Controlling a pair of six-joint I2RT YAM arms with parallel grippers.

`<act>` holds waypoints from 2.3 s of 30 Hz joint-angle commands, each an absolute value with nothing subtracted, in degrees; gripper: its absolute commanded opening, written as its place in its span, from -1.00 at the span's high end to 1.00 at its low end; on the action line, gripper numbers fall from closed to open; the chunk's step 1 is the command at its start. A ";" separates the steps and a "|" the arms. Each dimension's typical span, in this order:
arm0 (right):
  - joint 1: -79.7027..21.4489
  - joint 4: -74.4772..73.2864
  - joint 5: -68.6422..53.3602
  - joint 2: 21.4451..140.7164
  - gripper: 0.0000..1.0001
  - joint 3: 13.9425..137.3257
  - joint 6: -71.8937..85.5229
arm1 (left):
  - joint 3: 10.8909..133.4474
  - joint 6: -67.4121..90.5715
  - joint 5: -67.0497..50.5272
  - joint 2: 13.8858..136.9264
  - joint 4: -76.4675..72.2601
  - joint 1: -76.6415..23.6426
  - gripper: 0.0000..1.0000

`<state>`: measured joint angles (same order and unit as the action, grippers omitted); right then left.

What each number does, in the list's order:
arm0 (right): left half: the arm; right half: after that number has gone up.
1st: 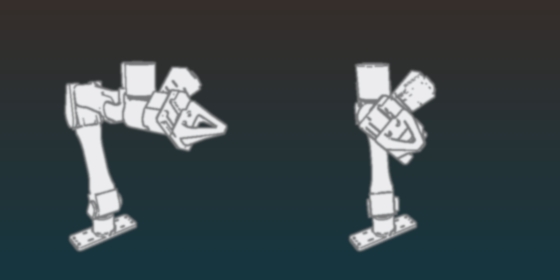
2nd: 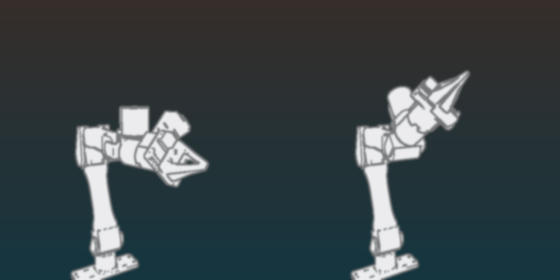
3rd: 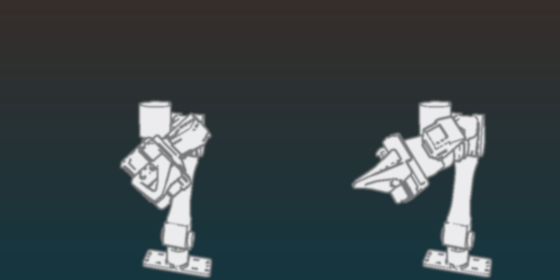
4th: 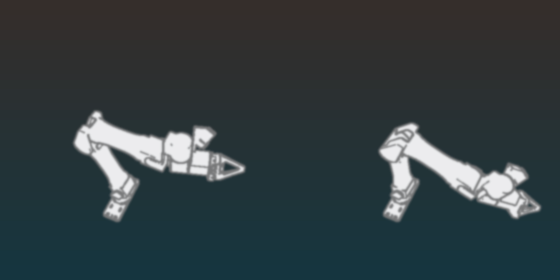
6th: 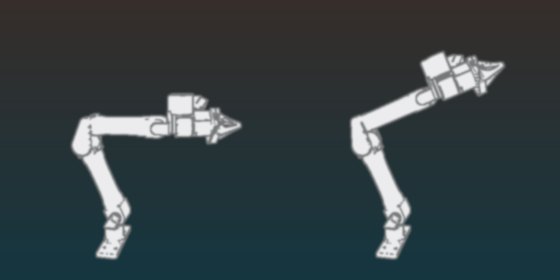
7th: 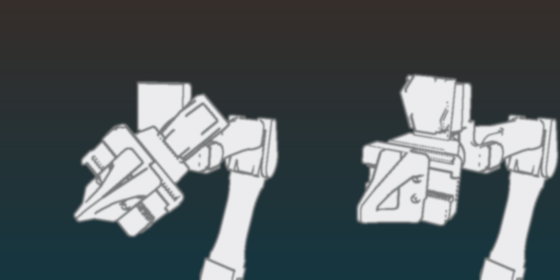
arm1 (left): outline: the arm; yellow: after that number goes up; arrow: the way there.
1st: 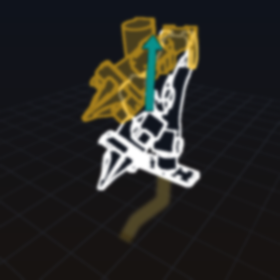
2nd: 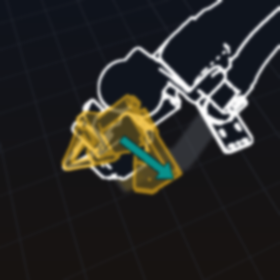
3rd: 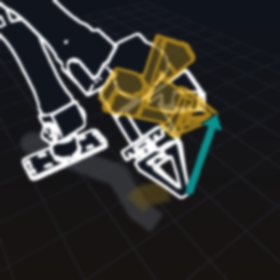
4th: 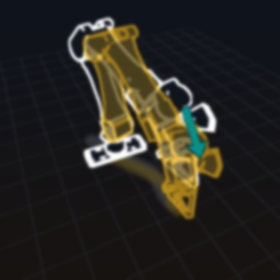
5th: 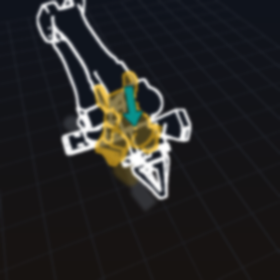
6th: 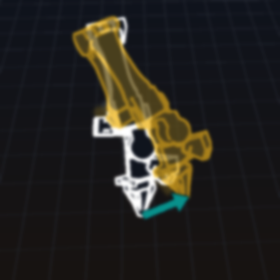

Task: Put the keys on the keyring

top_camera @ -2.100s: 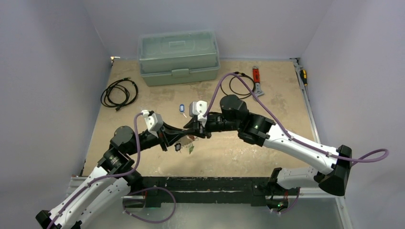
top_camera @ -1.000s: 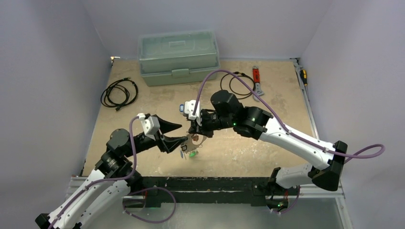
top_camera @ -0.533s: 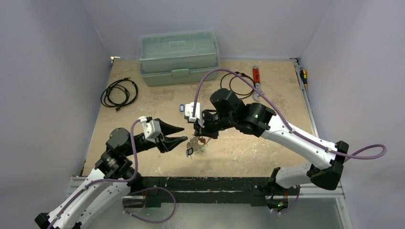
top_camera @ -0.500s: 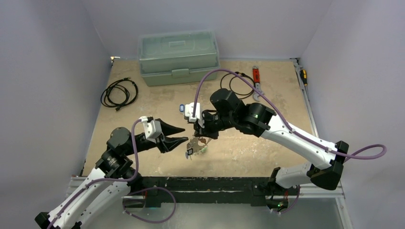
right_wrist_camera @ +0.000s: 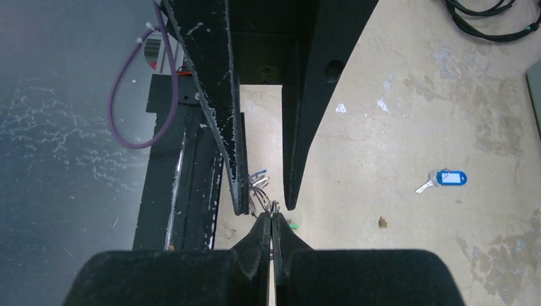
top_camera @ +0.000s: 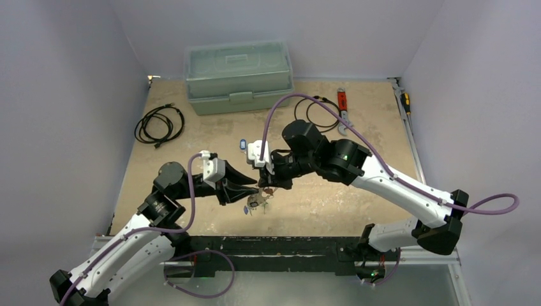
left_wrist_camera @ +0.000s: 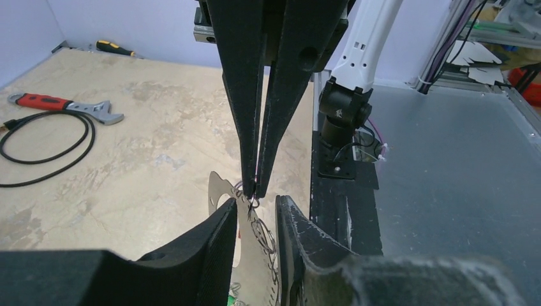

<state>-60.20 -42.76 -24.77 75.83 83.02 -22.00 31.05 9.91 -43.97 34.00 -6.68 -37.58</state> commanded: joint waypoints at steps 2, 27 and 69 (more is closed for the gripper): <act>-61.12 -40.48 -27.78 73.66 1.00 86.12 -22.59 | 31.13 11.68 -46.32 34.57 -10.72 -37.76 0.52; -61.86 -39.63 -28.72 72.17 1.00 87.45 -22.29 | 30.42 12.40 -47.55 33.66 -11.52 -38.63 0.83; -61.83 -19.00 -35.56 70.08 0.90 79.91 -15.74 | 31.94 12.51 -44.68 29.28 -8.58 -39.14 1.00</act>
